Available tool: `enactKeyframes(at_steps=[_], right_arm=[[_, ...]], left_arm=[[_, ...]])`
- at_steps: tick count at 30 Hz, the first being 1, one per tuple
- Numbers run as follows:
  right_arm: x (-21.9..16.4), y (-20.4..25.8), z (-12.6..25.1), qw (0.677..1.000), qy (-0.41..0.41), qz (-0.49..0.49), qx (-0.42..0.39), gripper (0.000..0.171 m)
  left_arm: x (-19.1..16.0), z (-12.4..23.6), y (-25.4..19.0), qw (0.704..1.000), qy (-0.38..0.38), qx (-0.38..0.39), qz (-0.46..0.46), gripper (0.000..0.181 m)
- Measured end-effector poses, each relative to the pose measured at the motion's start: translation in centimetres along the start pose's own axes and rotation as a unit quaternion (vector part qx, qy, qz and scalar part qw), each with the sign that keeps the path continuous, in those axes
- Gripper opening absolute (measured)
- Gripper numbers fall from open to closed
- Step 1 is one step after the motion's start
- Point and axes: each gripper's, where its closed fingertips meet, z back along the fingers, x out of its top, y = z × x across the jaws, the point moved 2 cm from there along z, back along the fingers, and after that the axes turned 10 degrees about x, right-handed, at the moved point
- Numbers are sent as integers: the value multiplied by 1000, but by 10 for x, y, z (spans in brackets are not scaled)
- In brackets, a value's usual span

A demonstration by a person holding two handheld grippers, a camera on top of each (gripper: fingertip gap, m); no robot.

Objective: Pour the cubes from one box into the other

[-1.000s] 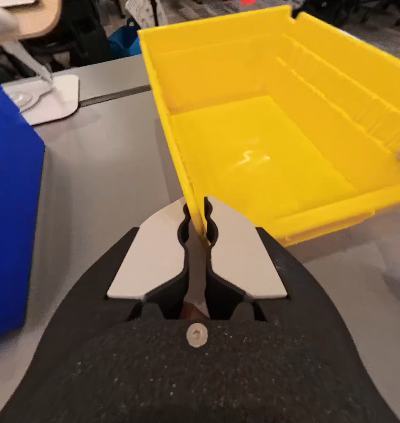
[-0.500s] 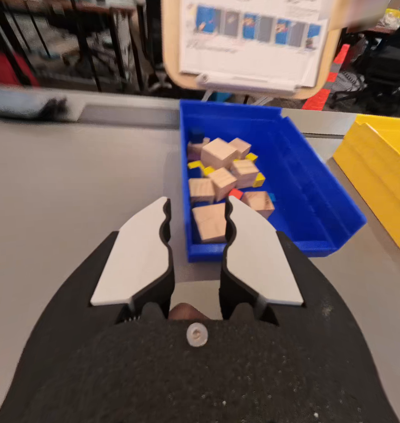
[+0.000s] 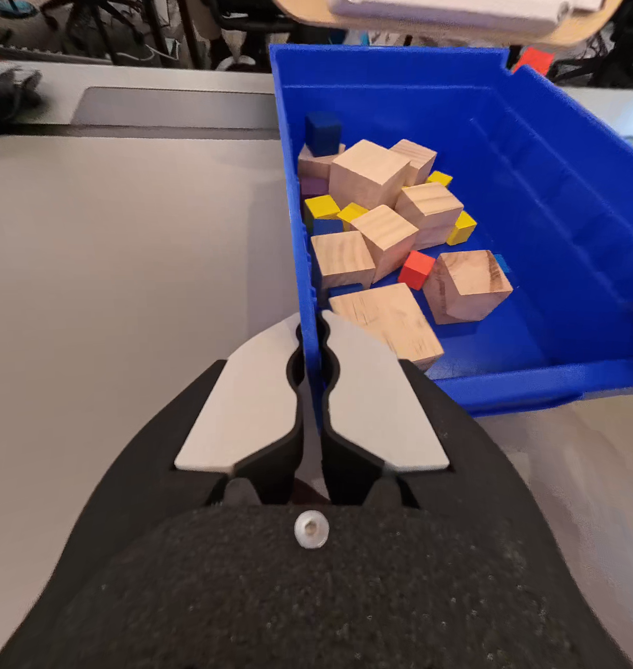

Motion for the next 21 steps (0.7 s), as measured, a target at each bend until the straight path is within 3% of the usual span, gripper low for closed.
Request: enactKeyframes(at_steps=[7, 12, 14, 16, 21], right_arm=[[15, 131, -19, 998, -30, 28, 49, 4], [-7, 204, -39, 994, 4, 47, 96, 6], [-27, 220, -46, 989, 48, 33, 135, 12], [-27, 224, -44, 984, 29, 40, 170, 14], [-28, 201, 0, 953, 60, 108, 277, 25]], left_arm=[[18, 28, 132, 997, -24, 70, -27, 2], [-5, 31, 207, 998, -19, 65, 10, 2], [-23, 23, 224, 997, -7, 56, 59, 3], [-23, 24, 227, 994, -30, 19, 102, 5], [5, 59, 230, 988, -79, 25, 128, 23]])
